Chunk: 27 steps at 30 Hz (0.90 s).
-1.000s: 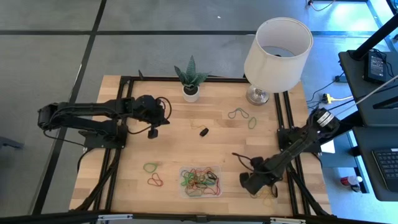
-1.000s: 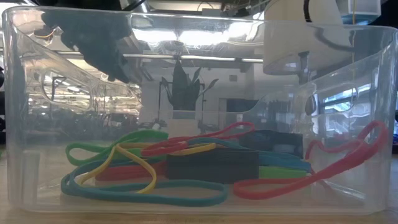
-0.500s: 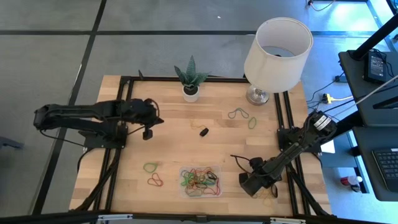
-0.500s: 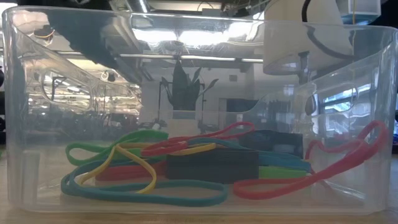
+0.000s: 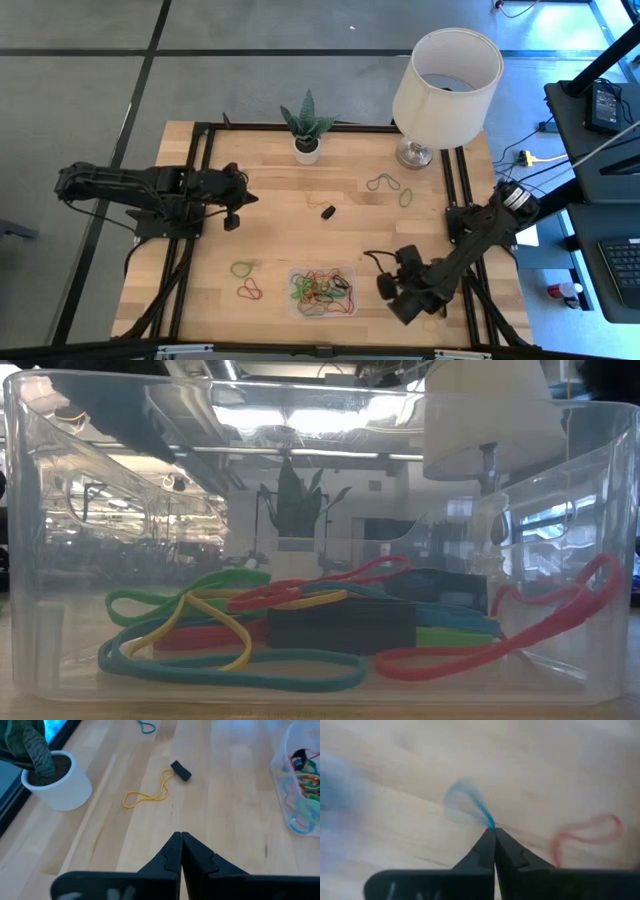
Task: Pick and place rubber bands into bin
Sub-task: Put the blue rubber band into the transparent bin
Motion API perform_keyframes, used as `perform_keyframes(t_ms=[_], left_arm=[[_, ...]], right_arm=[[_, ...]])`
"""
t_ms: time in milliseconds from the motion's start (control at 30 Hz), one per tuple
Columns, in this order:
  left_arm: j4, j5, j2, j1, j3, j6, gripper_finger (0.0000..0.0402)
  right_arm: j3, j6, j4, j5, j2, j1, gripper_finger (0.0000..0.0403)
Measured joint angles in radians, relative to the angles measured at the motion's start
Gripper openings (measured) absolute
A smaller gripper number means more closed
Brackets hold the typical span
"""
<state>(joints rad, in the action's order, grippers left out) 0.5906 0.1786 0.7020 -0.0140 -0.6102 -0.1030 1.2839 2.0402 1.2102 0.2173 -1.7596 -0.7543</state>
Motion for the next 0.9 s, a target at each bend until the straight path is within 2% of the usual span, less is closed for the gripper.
perform_keyframes(t_ms=[133,233,300,433,600,667,900], left_arm=[[0.001,0.008,0.0,-0.013,0.0,-0.007,0.0002],[0.002,0.01,0.0,-0.013,0.0,-0.007,0.0002],[0.002,0.011,0.0,-0.013,0.0,-0.007,0.0002],[0.002,0.005,0.0,-0.013,0.0,-0.013,0.0002],[0.003,0.002,0.0,-0.013,0.0,-0.017,0.0002],[0.007,-0.002,0.0,-0.013,0.0,-0.018,0.0002],[0.014,-0.027,0.001,-0.013,0.0,-0.018,0.0002]], right_arm=[[0.155,-0.073,0.108,0.164,0.0,0.012,0.0002],[0.245,-0.173,0.112,0.246,-0.001,0.033,0.0001],[0.289,-0.269,0.09,0.304,-0.001,0.054,0.0001],[0.338,-0.522,-0.077,0.402,-0.001,0.102,0.0001],[0.314,-0.873,-0.369,0.398,-0.005,0.168,0.0],[0.31,-0.974,-0.446,0.365,-0.025,0.191,0.0],[0.307,-1.102,-0.497,0.153,-0.159,0.226,0.0]])
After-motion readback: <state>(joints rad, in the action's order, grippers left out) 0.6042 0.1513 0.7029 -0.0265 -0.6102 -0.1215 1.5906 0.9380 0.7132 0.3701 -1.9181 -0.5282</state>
